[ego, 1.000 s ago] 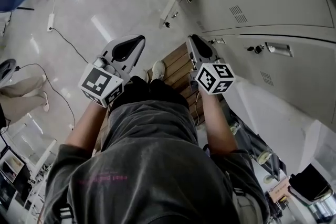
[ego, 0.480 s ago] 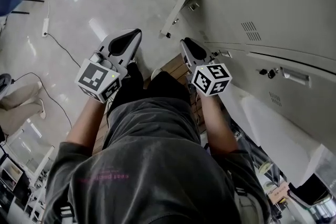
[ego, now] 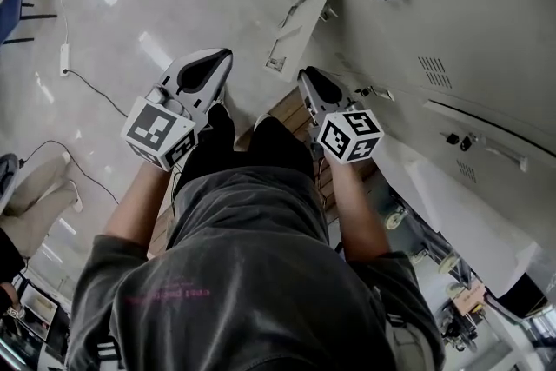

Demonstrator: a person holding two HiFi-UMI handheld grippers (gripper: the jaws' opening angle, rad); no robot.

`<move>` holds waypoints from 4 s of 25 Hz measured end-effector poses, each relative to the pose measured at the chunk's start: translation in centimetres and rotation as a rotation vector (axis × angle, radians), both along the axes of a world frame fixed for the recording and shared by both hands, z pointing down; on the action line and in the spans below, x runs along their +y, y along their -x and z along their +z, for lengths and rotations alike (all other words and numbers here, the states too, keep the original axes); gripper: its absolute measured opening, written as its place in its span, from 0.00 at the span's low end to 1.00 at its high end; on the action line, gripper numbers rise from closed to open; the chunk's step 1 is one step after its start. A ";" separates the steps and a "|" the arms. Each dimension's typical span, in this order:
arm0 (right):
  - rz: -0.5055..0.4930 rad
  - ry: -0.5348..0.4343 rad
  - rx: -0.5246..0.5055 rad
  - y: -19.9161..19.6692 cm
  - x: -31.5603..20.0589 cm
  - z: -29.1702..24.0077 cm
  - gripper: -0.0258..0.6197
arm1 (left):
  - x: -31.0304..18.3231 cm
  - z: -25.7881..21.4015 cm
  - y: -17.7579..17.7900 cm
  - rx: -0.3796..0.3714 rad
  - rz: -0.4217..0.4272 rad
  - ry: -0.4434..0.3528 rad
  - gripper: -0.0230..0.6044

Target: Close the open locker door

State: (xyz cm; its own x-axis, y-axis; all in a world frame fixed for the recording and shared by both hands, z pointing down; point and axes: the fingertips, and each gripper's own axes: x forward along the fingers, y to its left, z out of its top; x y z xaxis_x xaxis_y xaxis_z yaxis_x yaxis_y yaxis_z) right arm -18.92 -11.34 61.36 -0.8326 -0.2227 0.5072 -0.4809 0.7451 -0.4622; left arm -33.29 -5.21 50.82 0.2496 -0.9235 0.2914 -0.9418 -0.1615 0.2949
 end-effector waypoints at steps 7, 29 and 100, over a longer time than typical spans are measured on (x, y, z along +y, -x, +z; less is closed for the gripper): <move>0.041 -0.006 0.026 1.9 -0.7 -0.2 0.15 | -1.2 0.4 2.2 0.032 0.046 -0.003 0.06; 0.114 -0.008 0.049 11.5 -0.1 -0.6 0.15 | -1.0 0.7 11.1 0.069 0.152 0.002 0.06; -0.038 -0.060 0.062 26.1 -15.8 0.4 0.14 | -8.9 0.7 22.6 0.056 -0.166 0.031 0.06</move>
